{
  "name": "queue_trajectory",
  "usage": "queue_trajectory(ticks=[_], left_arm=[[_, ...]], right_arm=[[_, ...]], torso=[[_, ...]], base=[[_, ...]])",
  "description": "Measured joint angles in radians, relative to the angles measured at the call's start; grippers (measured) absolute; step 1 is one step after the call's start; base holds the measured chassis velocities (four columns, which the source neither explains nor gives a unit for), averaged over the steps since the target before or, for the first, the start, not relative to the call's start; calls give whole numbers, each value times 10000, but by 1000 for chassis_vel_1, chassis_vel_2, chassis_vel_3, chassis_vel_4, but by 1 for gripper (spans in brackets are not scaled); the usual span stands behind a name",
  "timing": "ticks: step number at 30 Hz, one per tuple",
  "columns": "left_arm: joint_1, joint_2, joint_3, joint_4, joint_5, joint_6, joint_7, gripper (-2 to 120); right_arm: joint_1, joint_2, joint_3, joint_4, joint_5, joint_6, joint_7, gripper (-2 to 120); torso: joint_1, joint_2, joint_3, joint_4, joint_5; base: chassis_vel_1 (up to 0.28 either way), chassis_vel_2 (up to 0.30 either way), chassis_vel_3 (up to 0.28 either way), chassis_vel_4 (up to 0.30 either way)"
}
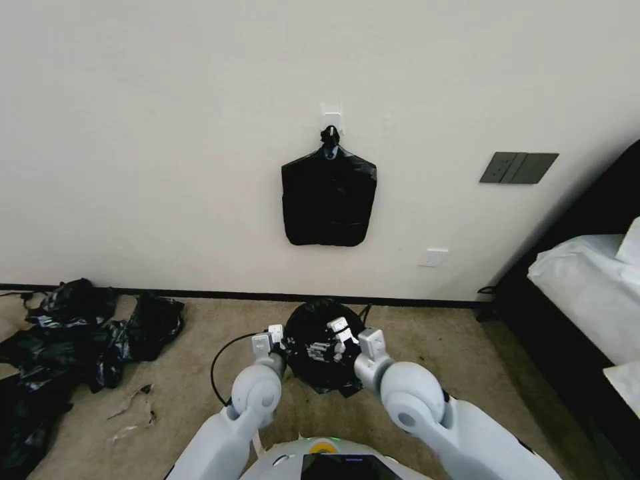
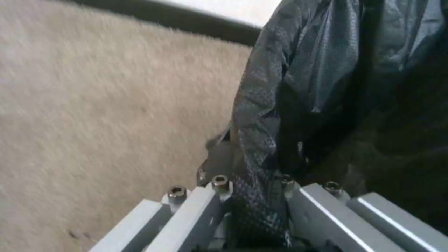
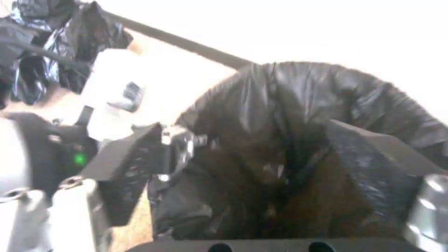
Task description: Place a trash bag onto the trash bin.
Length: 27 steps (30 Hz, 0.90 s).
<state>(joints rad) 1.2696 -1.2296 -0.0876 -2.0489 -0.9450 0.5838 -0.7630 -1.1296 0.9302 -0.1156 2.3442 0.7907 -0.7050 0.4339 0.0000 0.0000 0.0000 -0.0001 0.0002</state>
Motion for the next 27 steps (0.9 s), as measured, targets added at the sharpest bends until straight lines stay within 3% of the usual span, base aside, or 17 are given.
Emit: queue_trajectory(ticks=[3,10,27], left_arm=[[-136,-19,-25,266,-482,28,-58,1],[-90,-21,-202,526,-943,147,-34,1],[173,143,-429,95,-651,125,1025,61]], right_arm=[[-308,28,297,223,-217,8,-79,98],[-685,119,786,356,-308,70,-93,100],[-1459,469,1410,604,-509,265,-280,100]], torso=[[0,0,0,-1,-2],[0,0,0,1,-1],[0,-1,0,1,-2]], base=[[0,0,0,0],[0,0,0,0],[0,0,0,0]])
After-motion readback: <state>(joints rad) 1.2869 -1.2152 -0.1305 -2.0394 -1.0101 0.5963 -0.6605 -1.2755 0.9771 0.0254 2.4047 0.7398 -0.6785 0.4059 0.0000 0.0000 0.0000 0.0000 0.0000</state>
